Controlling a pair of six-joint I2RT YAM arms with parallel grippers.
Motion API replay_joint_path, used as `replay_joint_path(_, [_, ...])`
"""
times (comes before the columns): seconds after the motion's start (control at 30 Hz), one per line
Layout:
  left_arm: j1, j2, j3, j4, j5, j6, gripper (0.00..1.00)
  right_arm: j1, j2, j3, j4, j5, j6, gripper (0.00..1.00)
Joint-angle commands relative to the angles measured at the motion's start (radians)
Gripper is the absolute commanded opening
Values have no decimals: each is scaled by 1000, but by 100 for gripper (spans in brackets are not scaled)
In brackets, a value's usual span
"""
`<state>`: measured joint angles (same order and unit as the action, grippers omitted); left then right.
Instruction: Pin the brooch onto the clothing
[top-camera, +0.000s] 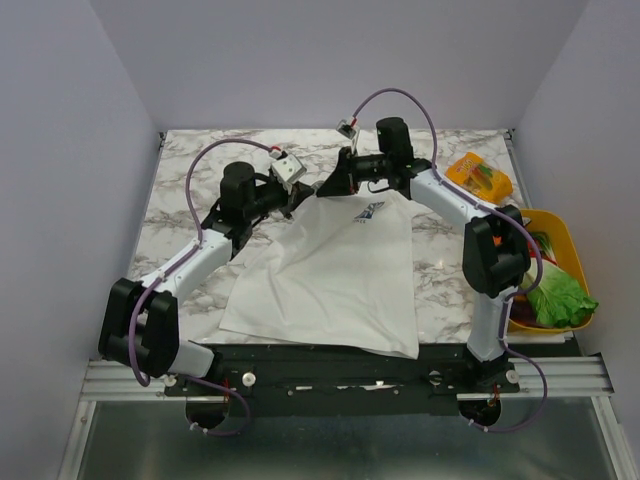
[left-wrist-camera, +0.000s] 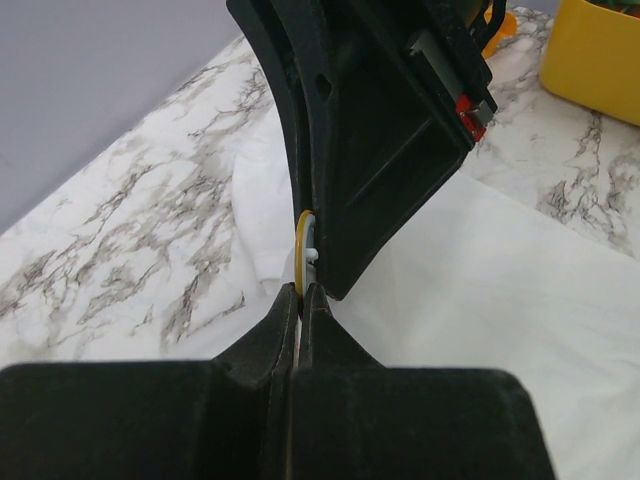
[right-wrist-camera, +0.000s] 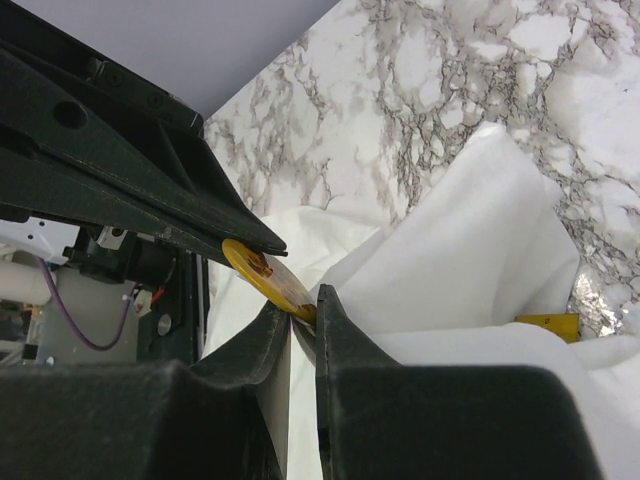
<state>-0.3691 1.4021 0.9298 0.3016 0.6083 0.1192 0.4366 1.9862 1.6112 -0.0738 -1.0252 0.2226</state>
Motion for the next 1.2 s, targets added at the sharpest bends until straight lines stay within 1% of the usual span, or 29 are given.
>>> replay_joint_path(0.0, [-54, -41, -43, 54, 134, -49, 0, -7, -29, -45, 169, 154, 73, 1])
replay_joint_path(0.27, [-22, -55, -66, 93, 140, -92, 0, -32, -50, -123, 322, 136, 165, 1])
replay_joint_path(0.43, [-4, -60, -94, 155, 145, -115, 0, -39, -50, -143, 373, 114, 198, 2])
replay_joint_path(0.5, [10, -58, -98, 177, 150, -159, 0, -39, -53, -151, 393, 105, 202, 2])
replay_joint_path(0.67, [32, -51, -117, 235, 163, -202, 0, -41, -70, -181, 456, 93, 221, 3])
replay_joint_path(0.83, [48, -42, -134, 304, 177, -254, 0, -44, -76, -194, 479, 90, 234, 4])
replay_joint_path(0.97, [62, -38, -141, 326, 176, -273, 0, -47, -78, -204, 515, 77, 248, 5])
replay_joint_path(1.17, [78, -35, -158, 369, 168, -305, 0, -50, -86, -220, 560, 71, 270, 8])
